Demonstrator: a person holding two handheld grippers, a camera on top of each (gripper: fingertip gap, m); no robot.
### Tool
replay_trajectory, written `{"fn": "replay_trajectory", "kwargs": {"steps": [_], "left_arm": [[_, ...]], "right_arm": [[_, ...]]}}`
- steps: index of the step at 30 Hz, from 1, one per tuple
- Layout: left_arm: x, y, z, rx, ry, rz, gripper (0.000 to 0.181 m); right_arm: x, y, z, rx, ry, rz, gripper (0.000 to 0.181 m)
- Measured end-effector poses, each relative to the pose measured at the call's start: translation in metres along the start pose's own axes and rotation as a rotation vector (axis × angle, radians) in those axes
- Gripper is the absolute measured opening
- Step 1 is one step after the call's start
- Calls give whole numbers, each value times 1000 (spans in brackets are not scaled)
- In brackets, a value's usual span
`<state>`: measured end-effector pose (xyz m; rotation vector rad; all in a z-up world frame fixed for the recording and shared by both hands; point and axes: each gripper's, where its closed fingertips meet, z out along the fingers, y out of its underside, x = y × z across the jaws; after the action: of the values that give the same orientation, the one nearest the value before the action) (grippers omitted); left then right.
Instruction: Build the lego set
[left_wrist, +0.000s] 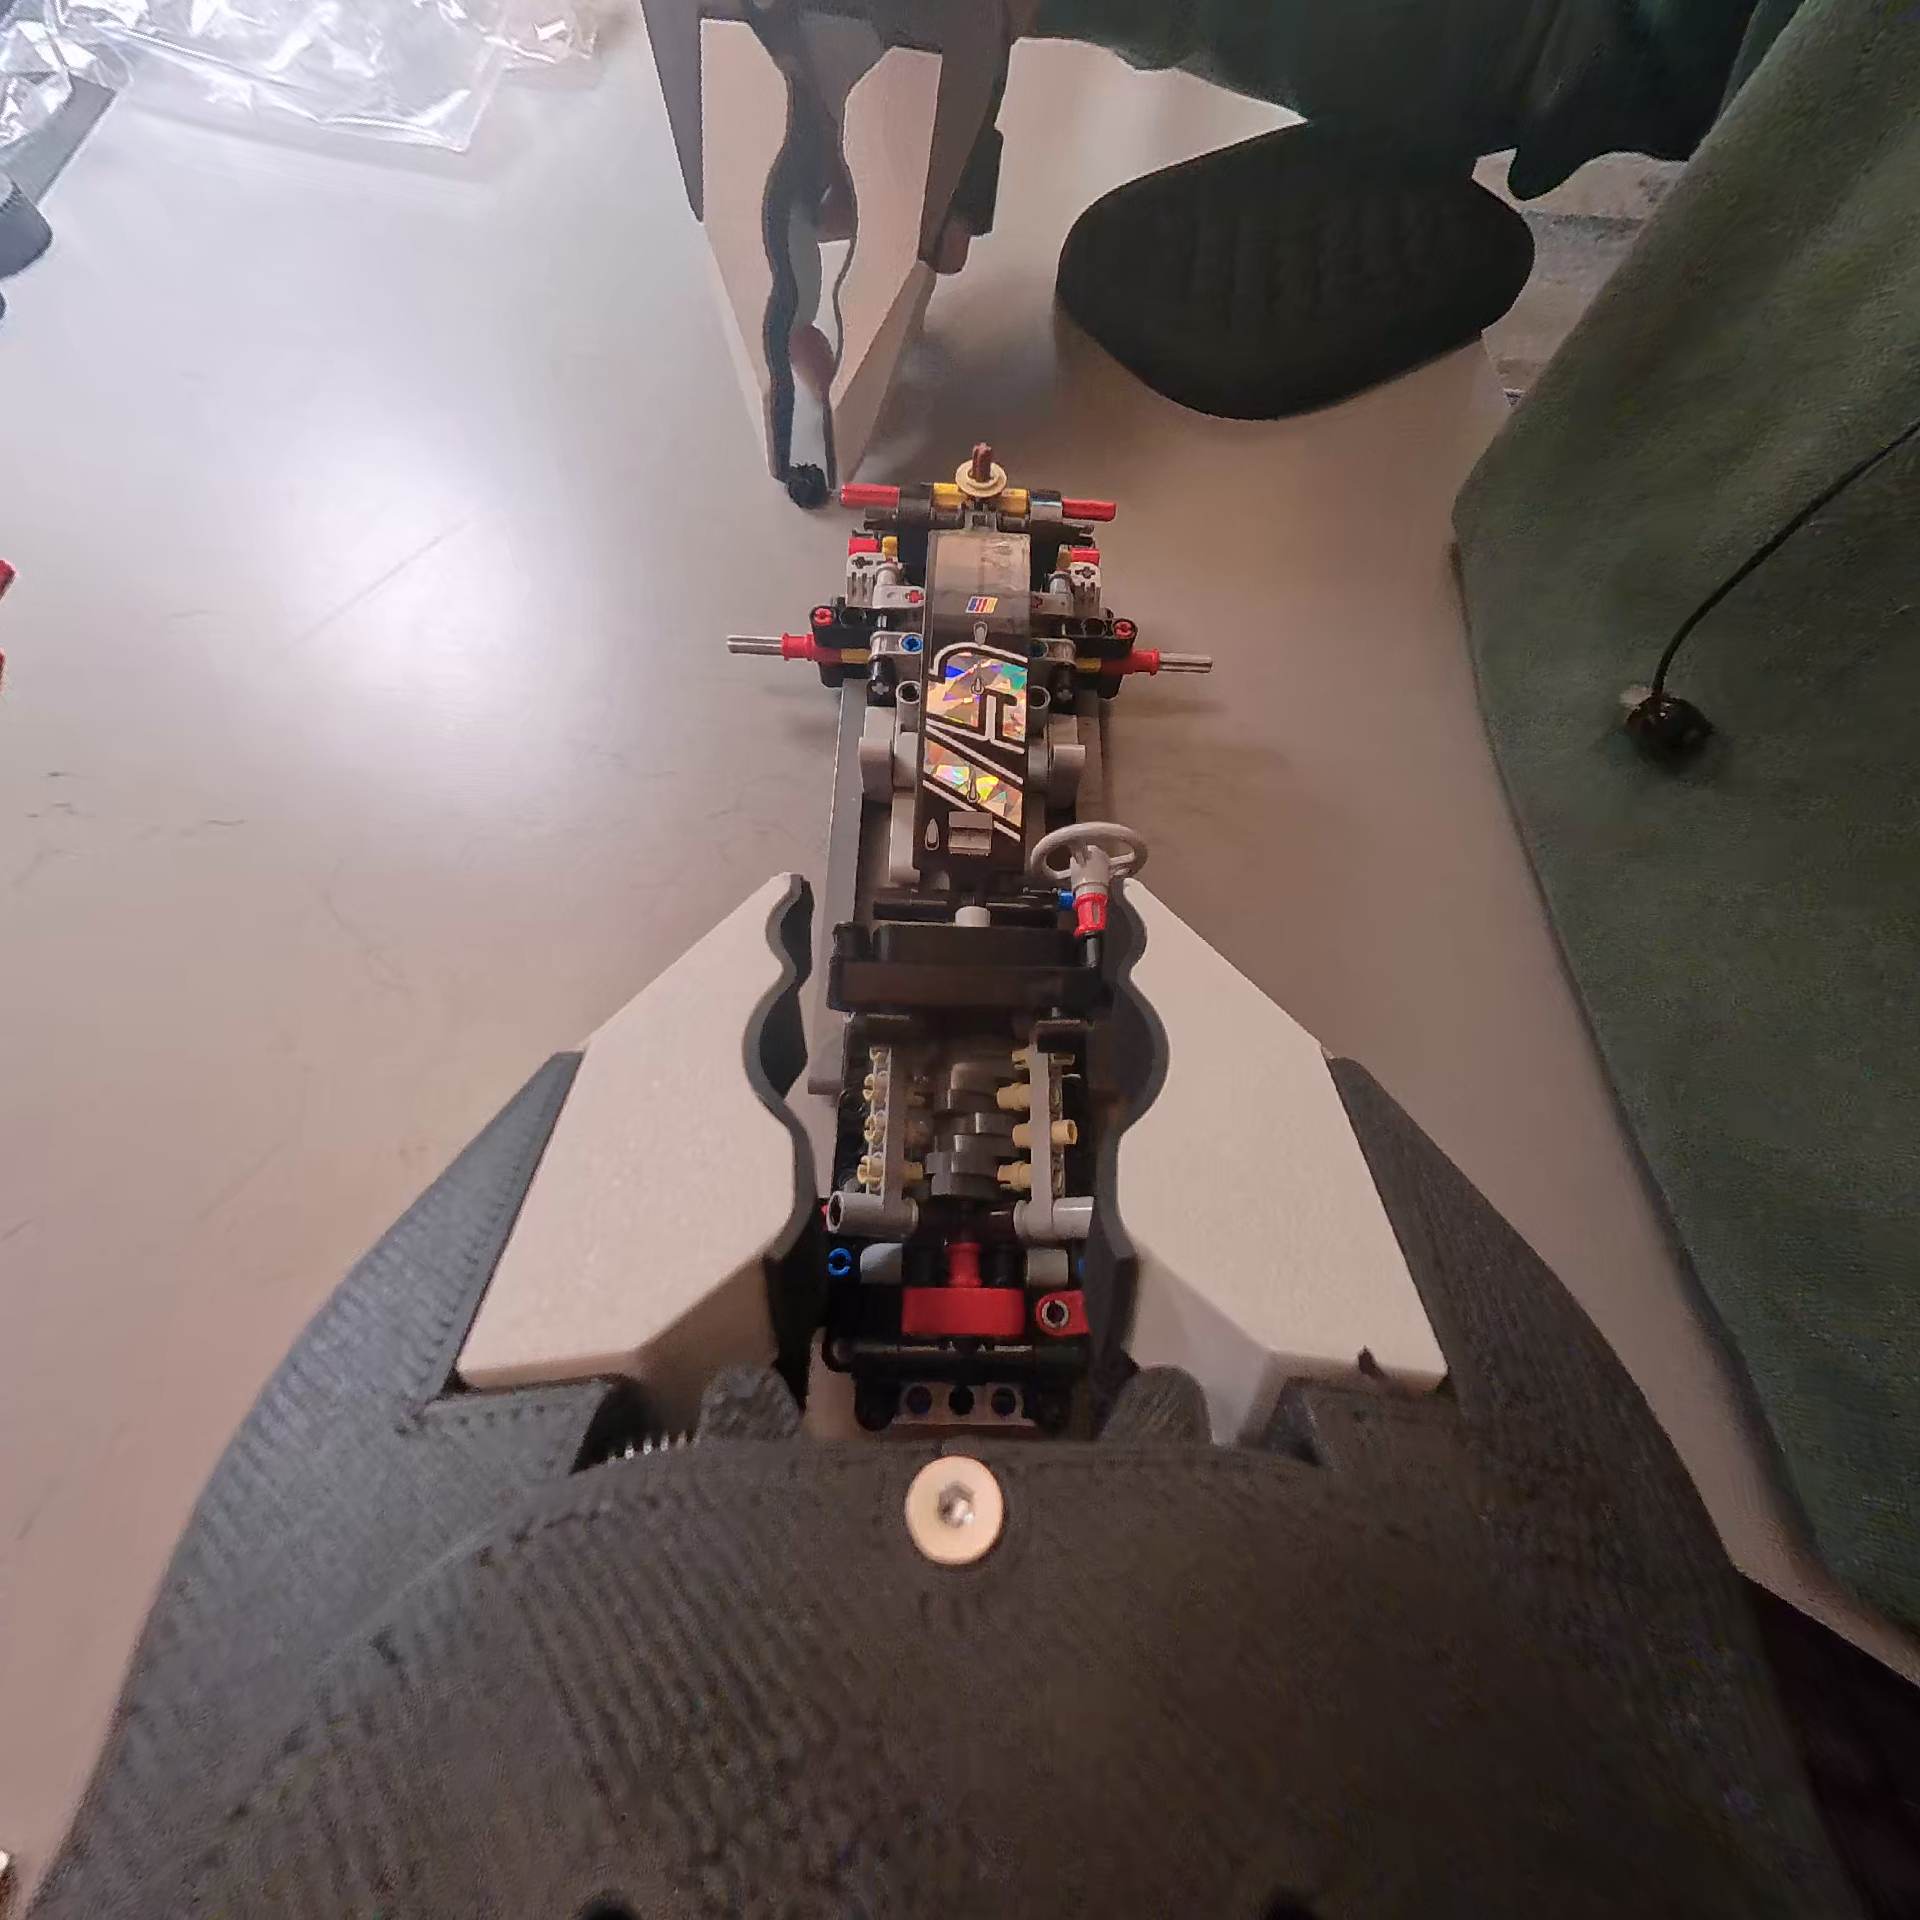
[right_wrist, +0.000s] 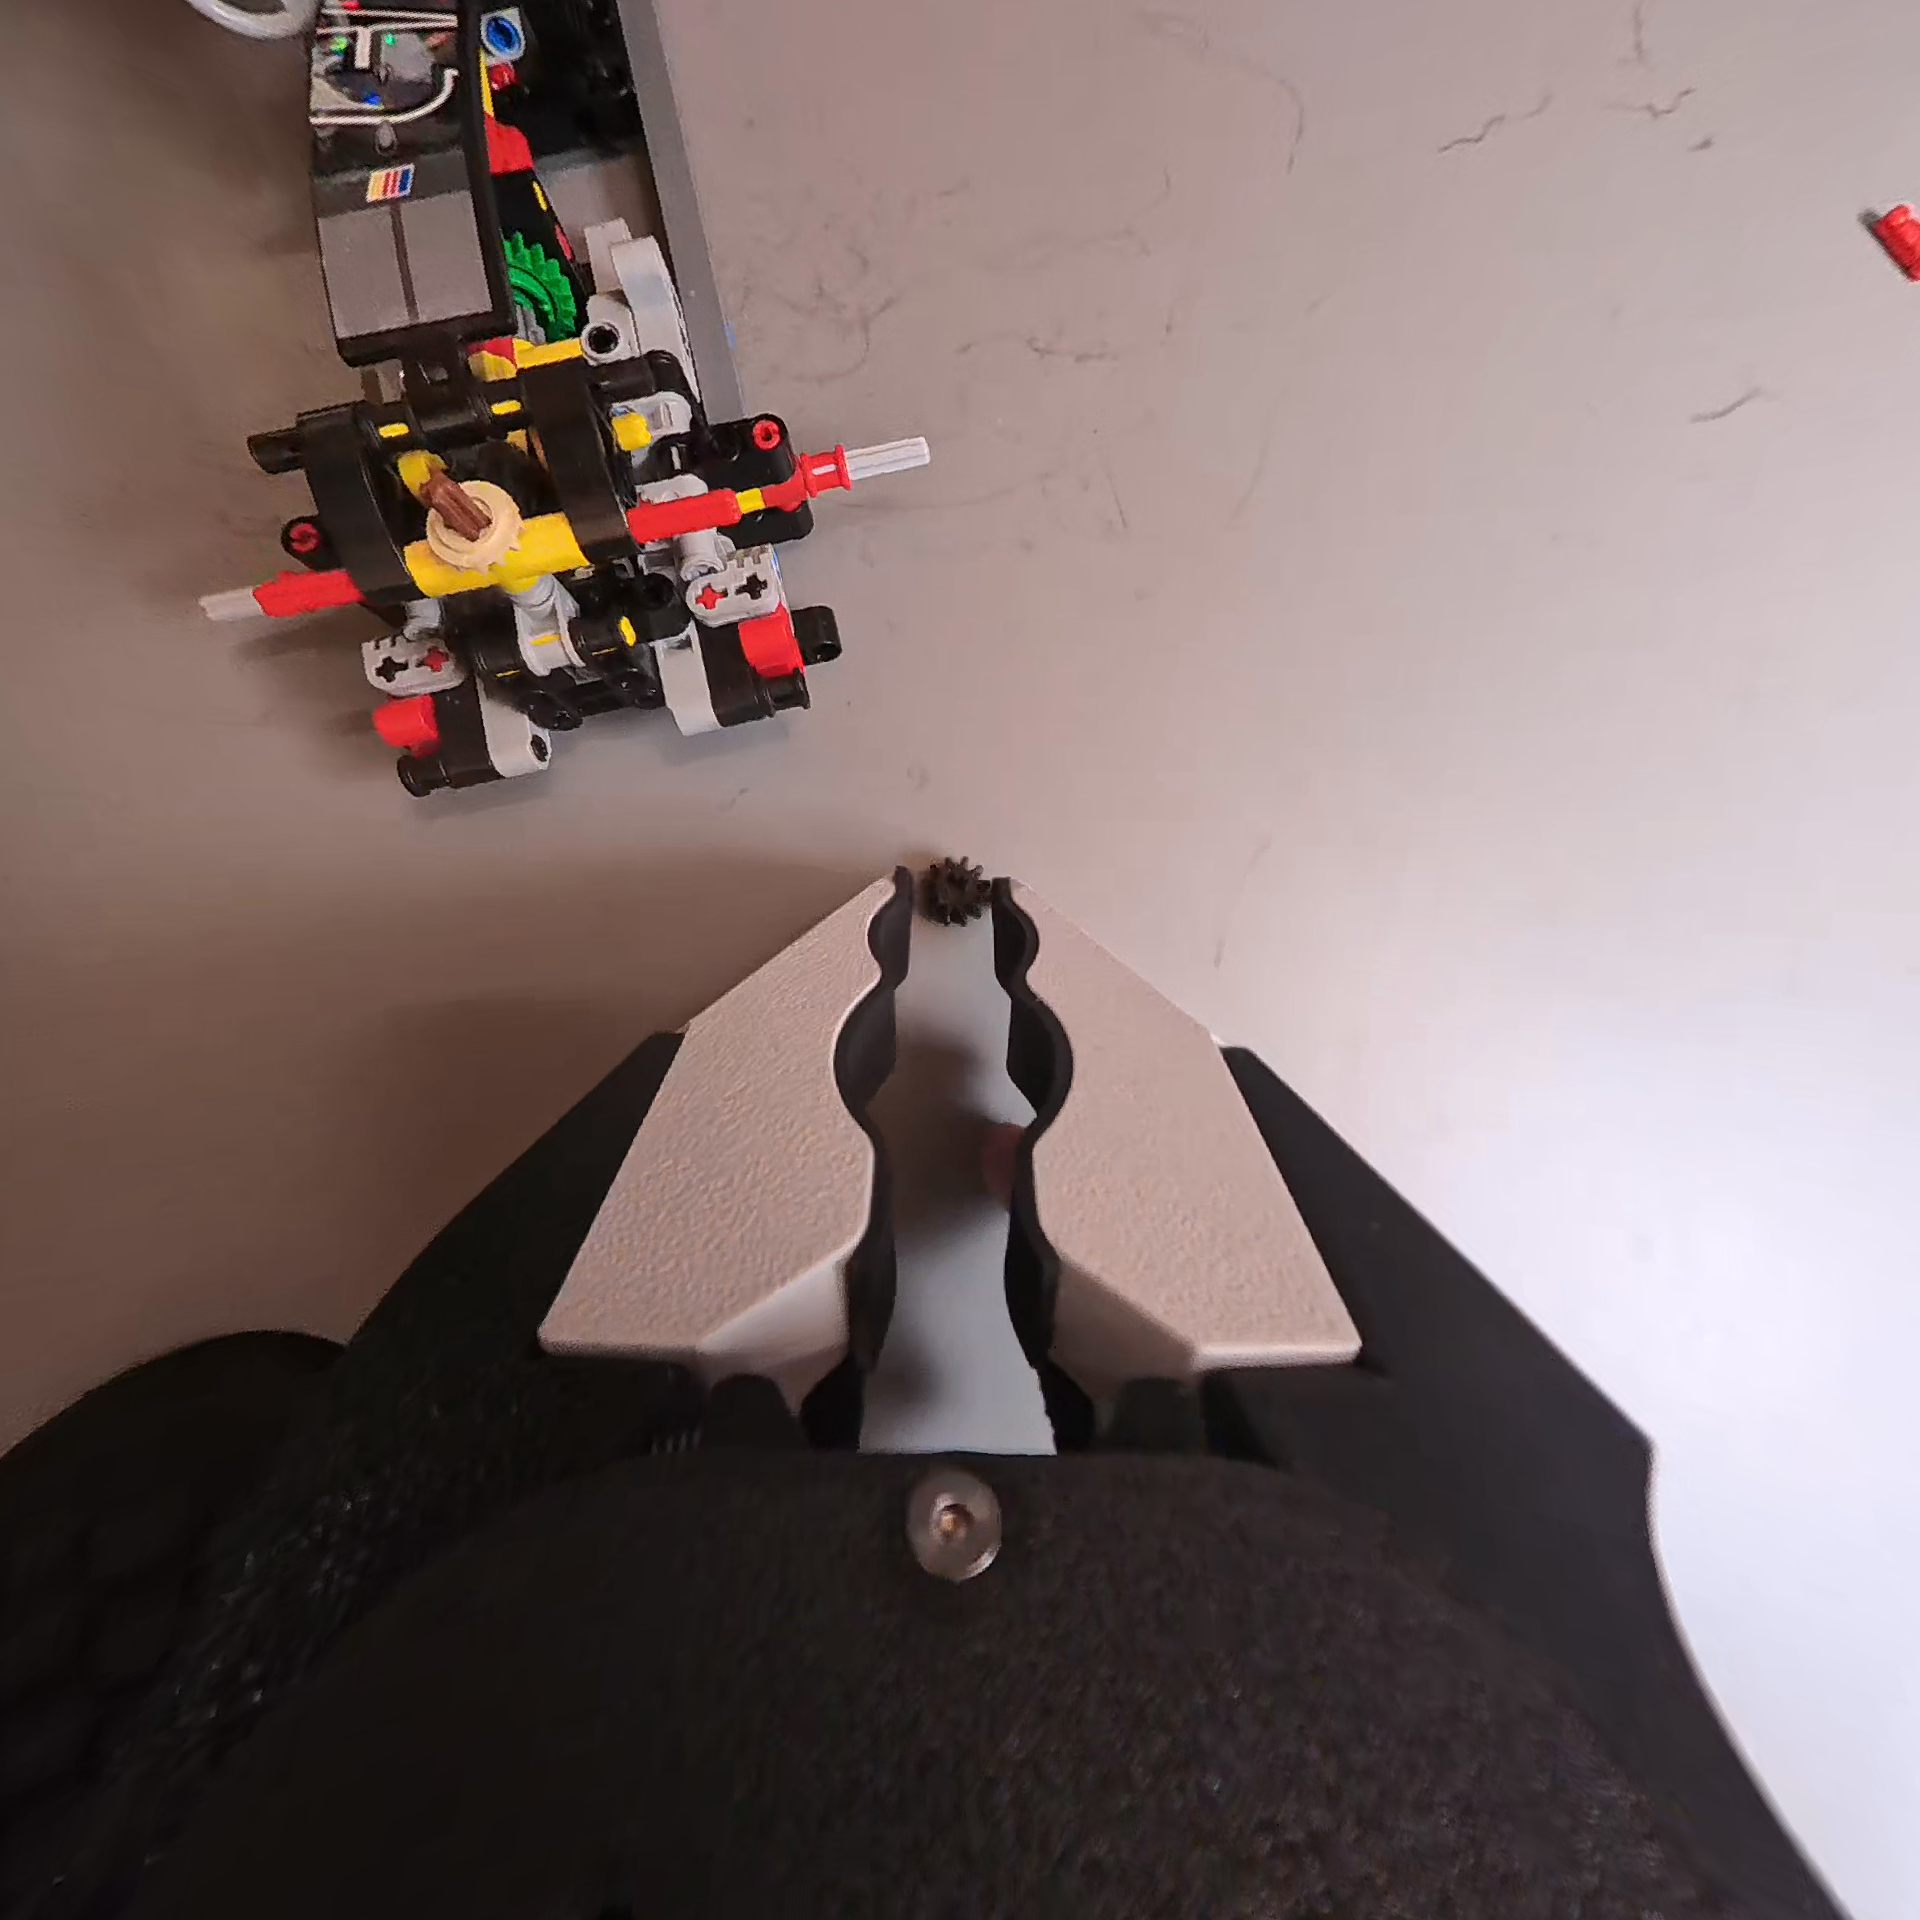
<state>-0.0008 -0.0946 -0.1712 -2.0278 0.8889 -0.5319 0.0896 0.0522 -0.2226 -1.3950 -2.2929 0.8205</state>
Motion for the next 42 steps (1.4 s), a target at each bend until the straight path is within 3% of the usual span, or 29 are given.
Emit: {"fn": "replay_trajectory", "kwargs": {"steps": [9, 19, 42], "left_arm": [[3, 3, 3, -9, 12, -2, 55], [1, 4, -1, 12, 8, -15, 53], [0, 3, -3, 22, -3, -16, 53]], "right_arm": [[-7, -3, 5, -106, -102, -149, 20], [-6, 2, -1, -49, -30, -22, 24], [-10, -1, 2, -17, -12, -45, 12]]}}
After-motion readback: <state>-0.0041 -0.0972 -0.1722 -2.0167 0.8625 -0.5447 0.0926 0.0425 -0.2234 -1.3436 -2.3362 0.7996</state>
